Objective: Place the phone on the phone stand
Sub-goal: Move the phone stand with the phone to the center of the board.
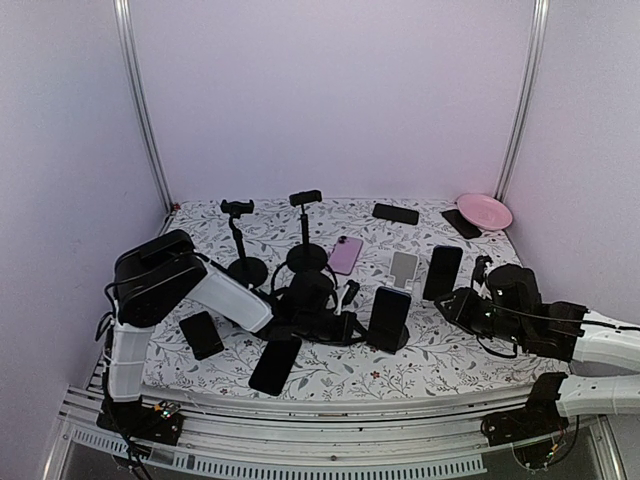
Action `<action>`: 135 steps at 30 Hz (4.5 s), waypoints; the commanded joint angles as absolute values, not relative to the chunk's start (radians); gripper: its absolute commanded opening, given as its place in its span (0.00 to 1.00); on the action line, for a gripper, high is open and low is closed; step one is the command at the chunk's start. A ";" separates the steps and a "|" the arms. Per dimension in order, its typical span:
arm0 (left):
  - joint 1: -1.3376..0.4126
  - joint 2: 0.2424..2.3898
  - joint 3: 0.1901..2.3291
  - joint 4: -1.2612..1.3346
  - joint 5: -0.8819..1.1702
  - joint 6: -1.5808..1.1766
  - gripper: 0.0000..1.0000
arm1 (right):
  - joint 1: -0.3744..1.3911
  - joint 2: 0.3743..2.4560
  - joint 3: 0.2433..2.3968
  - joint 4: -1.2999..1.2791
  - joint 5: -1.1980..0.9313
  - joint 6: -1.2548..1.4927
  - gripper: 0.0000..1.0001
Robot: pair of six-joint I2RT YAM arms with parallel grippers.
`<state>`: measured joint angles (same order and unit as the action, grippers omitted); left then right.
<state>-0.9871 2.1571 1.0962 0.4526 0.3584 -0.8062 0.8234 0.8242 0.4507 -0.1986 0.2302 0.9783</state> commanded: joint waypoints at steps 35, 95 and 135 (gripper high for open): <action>-1.089 2.345 1.360 0.382 0.368 -0.821 0.00 | 0.820 0.717 0.647 -0.469 0.344 0.903 0.27; -1.093 2.477 1.628 0.084 0.226 -0.712 0.00 | 0.820 0.684 0.664 -0.490 0.332 0.887 0.27; -1.096 2.314 1.639 0.021 0.166 -0.662 0.00 | 0.819 0.672 0.697 -0.491 0.300 0.846 0.35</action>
<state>-1.0912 2.4290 1.7008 0.0700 0.1741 -0.7063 0.8234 0.6640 0.6575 -0.5087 0.3168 0.8783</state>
